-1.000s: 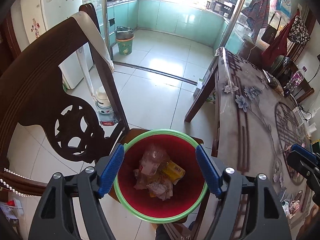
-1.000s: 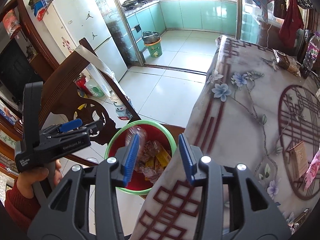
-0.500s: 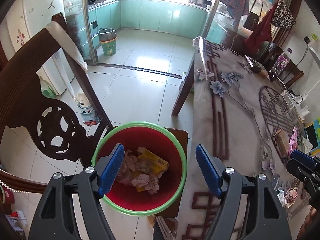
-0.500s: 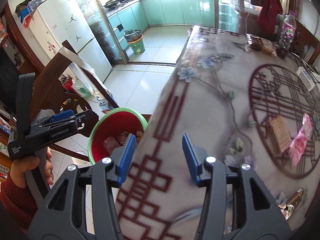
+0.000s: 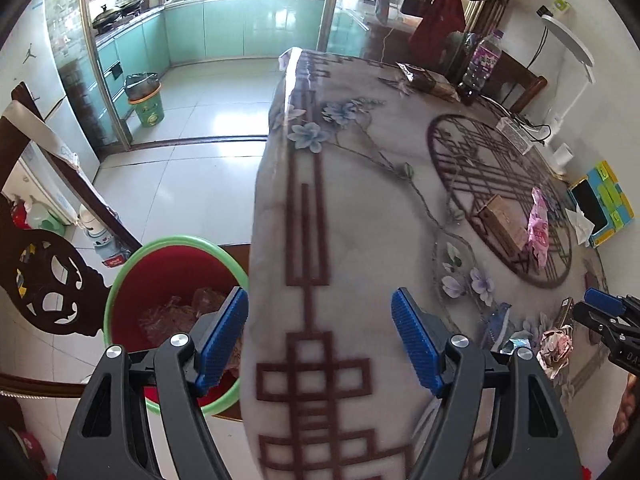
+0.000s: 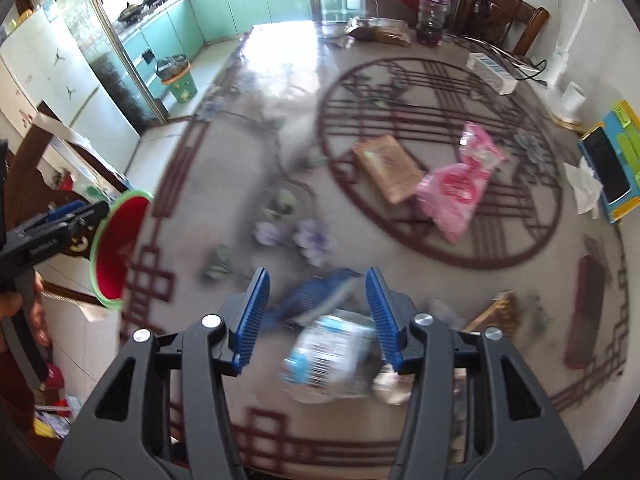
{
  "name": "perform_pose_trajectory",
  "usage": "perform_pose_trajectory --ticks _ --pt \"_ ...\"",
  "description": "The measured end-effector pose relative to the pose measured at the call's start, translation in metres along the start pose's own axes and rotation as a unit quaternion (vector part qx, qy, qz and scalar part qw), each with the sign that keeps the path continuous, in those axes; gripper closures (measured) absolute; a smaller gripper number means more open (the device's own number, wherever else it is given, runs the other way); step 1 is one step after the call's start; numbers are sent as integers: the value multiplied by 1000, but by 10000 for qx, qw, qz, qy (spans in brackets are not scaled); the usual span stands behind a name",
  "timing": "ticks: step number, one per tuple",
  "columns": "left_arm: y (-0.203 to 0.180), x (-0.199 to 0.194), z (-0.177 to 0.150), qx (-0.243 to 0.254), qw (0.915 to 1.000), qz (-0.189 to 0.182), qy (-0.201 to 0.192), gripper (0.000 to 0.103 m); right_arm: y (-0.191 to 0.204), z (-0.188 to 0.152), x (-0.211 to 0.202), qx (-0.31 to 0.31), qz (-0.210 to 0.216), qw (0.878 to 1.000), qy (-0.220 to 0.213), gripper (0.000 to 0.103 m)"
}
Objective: Collect trash
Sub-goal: 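Move both open grippers back over the table trash, then grasp the white-and-blue snack wrapper with the left gripper while the right grasps crumpled brown paper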
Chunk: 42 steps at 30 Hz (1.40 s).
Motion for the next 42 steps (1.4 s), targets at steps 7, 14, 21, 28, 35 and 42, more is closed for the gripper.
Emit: perform_pose_trajectory --ticks 7,14,21,28,35,42 --pt "-68 3 -41 52 9991 -44 418 32 -66 -27 11 -397 138 9976 542 53" --pt "-138 -1 -68 156 9982 -221 534 32 -78 -57 21 -778 799 9893 936 53" --pt "-164 -1 -82 40 9979 -57 637 32 -72 -80 34 -1184 1202 9773 1280 58" --pt "-186 6 -94 66 9959 -103 902 31 -93 -73 33 -814 1404 9797 1174 82" --pt "-215 32 -105 255 9910 -372 1264 32 -116 -32 17 -225 1303 9902 454 82" --pt "-218 48 -117 53 9865 -507 1557 50 -122 -11 8 -45 1275 9918 112 81"
Point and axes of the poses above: each gripper's, at about its wrist camera, not at the fingertips, and x roughly the way its jaws point, y to its left, z to its top, the point moved 4 cm from there along x, roughly the way its jaws point, and after that the axes turned 9 degrees about -y, right-handed, at the moved point
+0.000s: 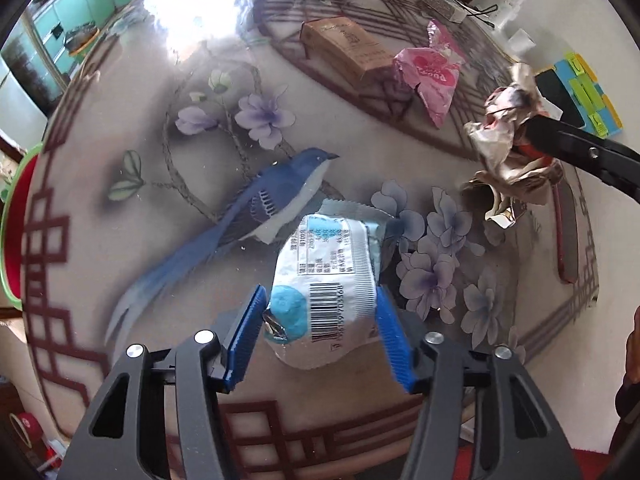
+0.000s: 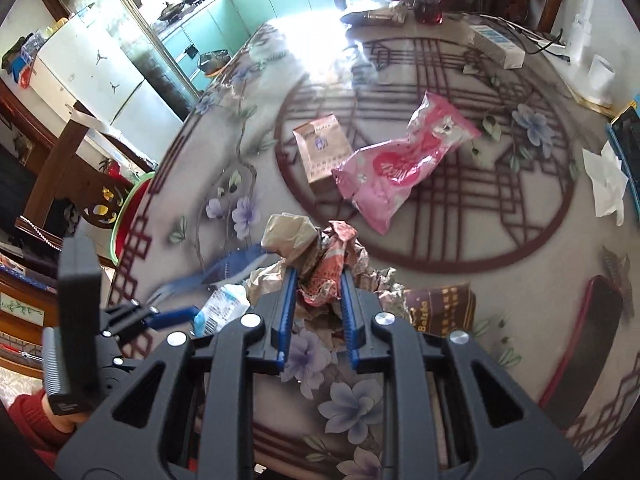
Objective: Collect trash
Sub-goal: 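Grasp the white-and-blue snack wrapper with the left gripper while the right grasps crumpled brown paper, then carry the wrapper and crumpled paper over the red bucket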
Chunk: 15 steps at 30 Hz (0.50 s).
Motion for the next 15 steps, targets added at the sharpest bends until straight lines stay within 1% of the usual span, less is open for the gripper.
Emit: perform_pose_trajectory --ticks 2,5,11,15 --pt "2 -2 0 -67 10000 -7 -17 52 1 1 2 17 5 10000 1 81" --pt "4 -15 4 0 9996 75 -278 55 0 0 3 101 41 9999 14 81" --pt "12 -31 16 -17 9982 182 -579 57 5 2 7 106 79 9999 20 81" --pt "17 -47 27 -26 9957 340 -864 58 9 9 5 138 120 9998 -96 81"
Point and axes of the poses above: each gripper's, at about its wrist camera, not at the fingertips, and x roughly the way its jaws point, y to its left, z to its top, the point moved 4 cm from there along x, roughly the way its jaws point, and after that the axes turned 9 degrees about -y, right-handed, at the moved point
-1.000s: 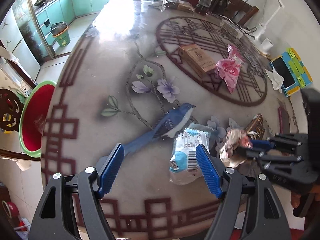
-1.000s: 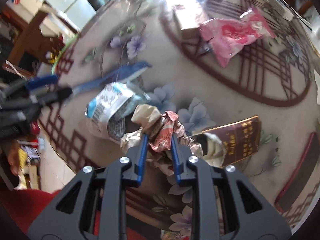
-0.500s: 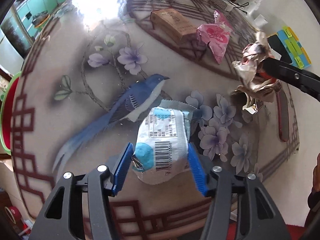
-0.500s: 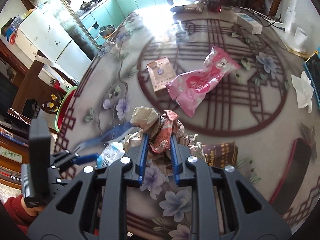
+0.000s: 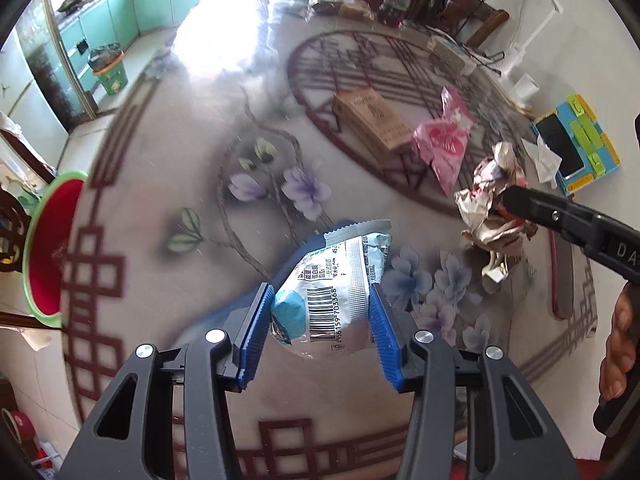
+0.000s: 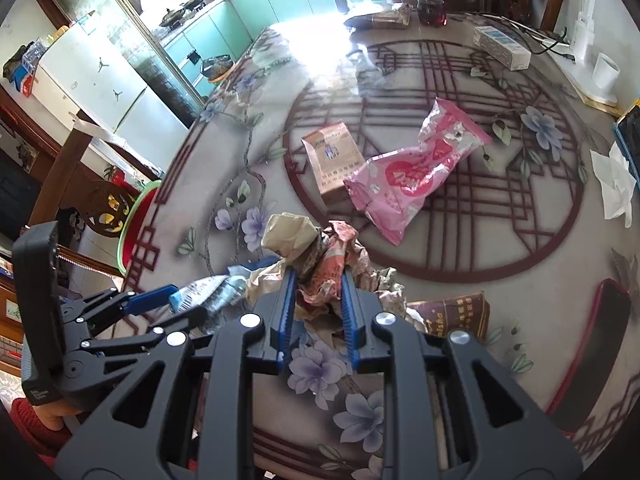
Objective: Collect trash
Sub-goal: 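Carry the wrapper and crumpled paper over the red bucket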
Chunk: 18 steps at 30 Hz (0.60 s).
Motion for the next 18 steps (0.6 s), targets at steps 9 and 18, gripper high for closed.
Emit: perform_pose_trajectory --ticks 9,18 --pt "15 -45 53 123 9961 332 -804 58 17 22 -8 9 65 9994 -347 81" --pt "32 -70 74 19 9928 391 -1131 58 30 33 -3 -73 47 9992 -400 81"
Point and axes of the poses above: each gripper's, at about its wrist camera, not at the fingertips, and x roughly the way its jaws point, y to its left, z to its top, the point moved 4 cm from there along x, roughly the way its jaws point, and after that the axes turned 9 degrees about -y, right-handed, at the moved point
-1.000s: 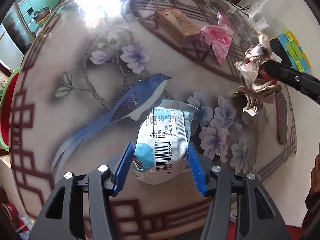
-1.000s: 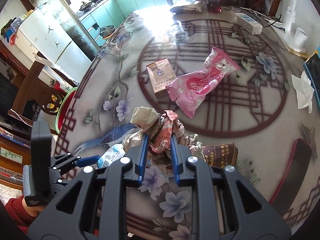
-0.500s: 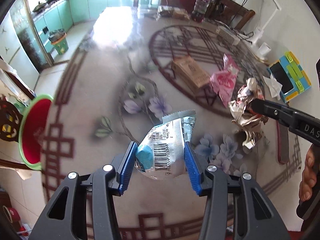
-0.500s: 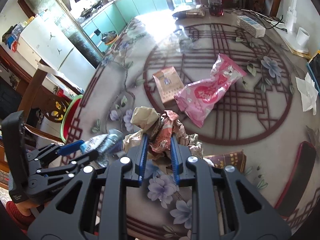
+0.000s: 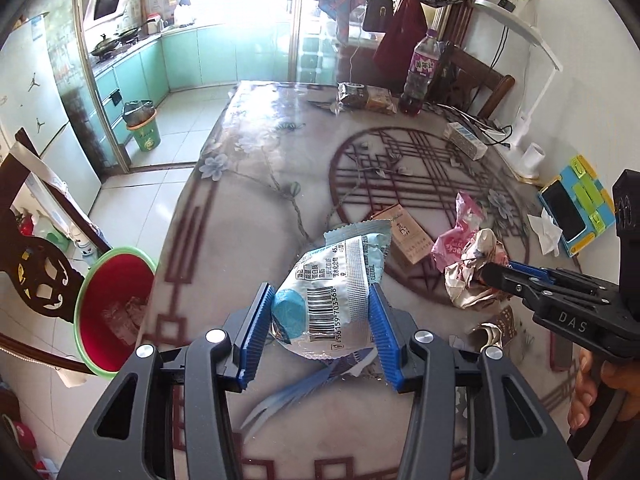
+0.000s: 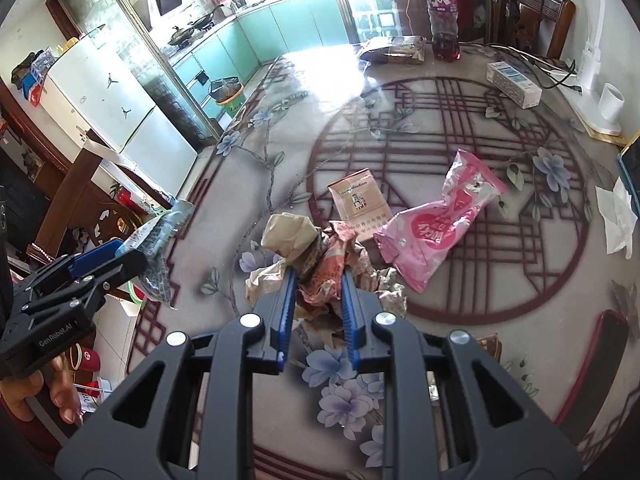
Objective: Collect trash
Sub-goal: 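Carry the wrapper and crumpled paper over the red bucket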
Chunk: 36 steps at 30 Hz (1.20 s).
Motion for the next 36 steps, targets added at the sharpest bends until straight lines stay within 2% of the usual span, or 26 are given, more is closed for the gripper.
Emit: perform_pose_trajectory --ticks 11,36 --pt "29 -2 11 -61 9999 53 -133 58 22 14 9 -60 -73 9999 -97 81" --pt "121 -5 30 -130 9993 -229 -268 58 93 28 26 9 -487 9983 -318 81"
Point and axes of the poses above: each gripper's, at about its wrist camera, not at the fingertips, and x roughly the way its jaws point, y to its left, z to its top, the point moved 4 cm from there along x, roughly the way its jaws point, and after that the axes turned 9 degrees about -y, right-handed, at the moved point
